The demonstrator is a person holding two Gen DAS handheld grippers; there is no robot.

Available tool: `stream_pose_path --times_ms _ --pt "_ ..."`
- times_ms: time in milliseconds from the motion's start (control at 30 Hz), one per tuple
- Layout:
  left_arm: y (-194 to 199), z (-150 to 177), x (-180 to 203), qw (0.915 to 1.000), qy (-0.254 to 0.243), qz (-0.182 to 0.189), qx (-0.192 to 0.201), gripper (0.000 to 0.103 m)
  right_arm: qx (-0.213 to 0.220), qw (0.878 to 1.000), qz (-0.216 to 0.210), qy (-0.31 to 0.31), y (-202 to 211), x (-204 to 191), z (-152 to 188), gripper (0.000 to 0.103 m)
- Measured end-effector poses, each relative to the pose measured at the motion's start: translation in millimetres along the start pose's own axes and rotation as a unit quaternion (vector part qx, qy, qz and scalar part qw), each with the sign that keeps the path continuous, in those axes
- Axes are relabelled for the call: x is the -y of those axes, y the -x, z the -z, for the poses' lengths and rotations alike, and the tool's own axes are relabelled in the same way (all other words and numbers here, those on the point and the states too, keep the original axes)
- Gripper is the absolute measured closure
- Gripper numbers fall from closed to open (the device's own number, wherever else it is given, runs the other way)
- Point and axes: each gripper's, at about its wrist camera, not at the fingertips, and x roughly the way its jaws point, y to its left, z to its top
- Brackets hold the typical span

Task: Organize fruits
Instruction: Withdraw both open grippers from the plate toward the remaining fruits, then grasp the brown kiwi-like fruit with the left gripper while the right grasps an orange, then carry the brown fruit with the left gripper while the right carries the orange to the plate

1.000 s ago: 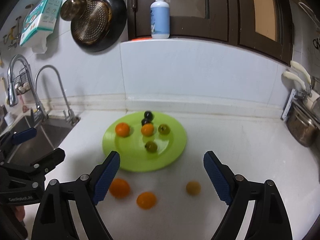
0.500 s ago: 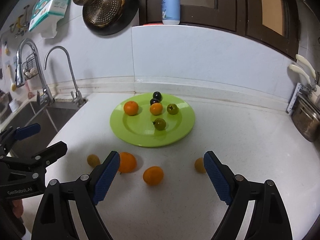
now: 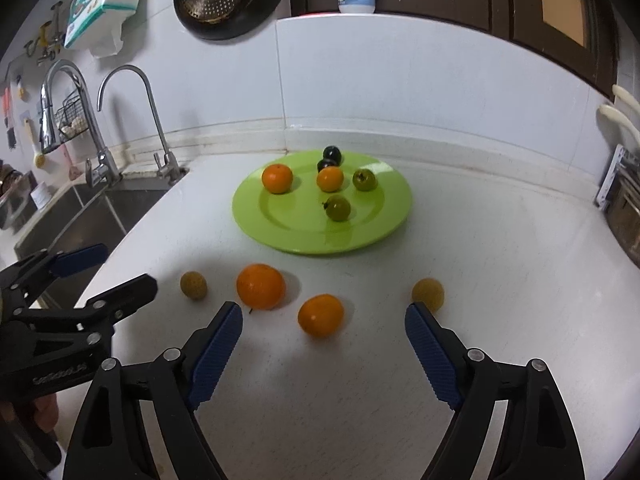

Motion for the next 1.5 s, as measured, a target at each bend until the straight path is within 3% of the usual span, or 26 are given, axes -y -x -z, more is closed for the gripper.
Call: stream_pose_path --times_ms 400,867,1200,1500 --pt "-35.1 -4.8 3.9 0.9992 -0.004 0.015 -0.037 0.039 -0.036 0.999 0.001 -0.018 -26.5 7.4 2.9 0.033" --pt "-64.5 -1.8 4.9 0.9953 0.012 0.041 -0.087 0.065 -0.088 0.995 -0.034 -0.043 -57.6 13.0 7.3 0.052" --pt "-74.7 -5.6 3.0 0.9935 0.019 0.054 -0.099 0.074 -0.087 0.994 -0.042 -0.056 -68.0 11.5 3.5 0.061" --pt "-71.1 -5.8 3.1 0.9941 0.011 0.053 -0.094 0.074 -0.088 0.993 -0.04 -0.062 -69.8 14.3 4.6 0.067"
